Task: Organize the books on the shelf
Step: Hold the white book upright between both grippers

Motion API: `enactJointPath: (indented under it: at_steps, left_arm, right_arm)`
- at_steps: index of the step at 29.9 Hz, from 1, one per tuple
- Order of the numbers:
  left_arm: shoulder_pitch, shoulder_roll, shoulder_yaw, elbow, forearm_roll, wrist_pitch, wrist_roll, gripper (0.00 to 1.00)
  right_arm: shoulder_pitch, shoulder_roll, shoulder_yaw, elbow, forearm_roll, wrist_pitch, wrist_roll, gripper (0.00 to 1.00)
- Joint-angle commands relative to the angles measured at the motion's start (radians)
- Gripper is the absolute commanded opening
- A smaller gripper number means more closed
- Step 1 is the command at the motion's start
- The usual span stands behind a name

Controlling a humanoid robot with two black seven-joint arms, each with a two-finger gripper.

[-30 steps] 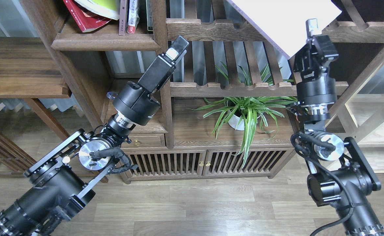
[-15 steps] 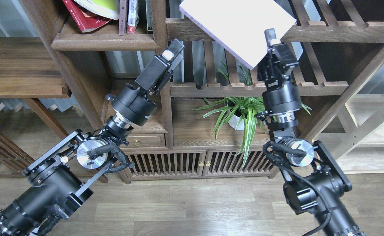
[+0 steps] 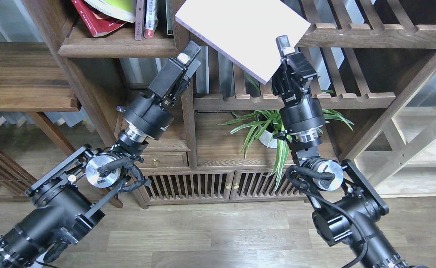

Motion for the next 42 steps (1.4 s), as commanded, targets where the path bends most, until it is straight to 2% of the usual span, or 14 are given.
enactJointPath:
  at_steps: [1, 13, 23, 31, 36, 42]
  left_arm:
    - [-0.021, -0.007, -0.004, 0.01, 0.002, 0.0, -0.002, 0.97]
    - [-0.07, -0.011, -0.01, 0.019, 0.031, 0.0, -0.023, 0.93]
    - [-0.075, -0.031, -0.035, 0.022, 0.164, 0.116, -0.098, 0.86]
    - [-0.083, -0.031, -0.033, 0.011, 0.164, 0.108, -0.109, 0.63]
    - [-0.087, -0.028, -0.035, 0.01, 0.163, 0.079, -0.11, 0.42]
    - [-0.087, -0.027, -0.033, 0.011, 0.164, 0.065, -0.11, 0.33]
  right_arm:
    - [0.0, 0.0, -0.025, 0.0, -0.006, 0.0, -0.002, 0.02]
    - [-0.003, 0.0, -0.071, 0.006, -0.021, 0.0, -0.002, 0.02]
    - [-0.007, 0.0, -0.074, 0.011, -0.033, 0.0, -0.002, 0.02]
    - [-0.009, 0.0, -0.074, 0.011, -0.035, 0.0, -0.002, 0.02]
    - [-0.007, 0.0, -0.074, 0.011, -0.033, 0.0, -0.002, 0.02]
    - [-0.007, 0.0, -0.074, 0.013, -0.035, 0.0, -0.002, 0.03]
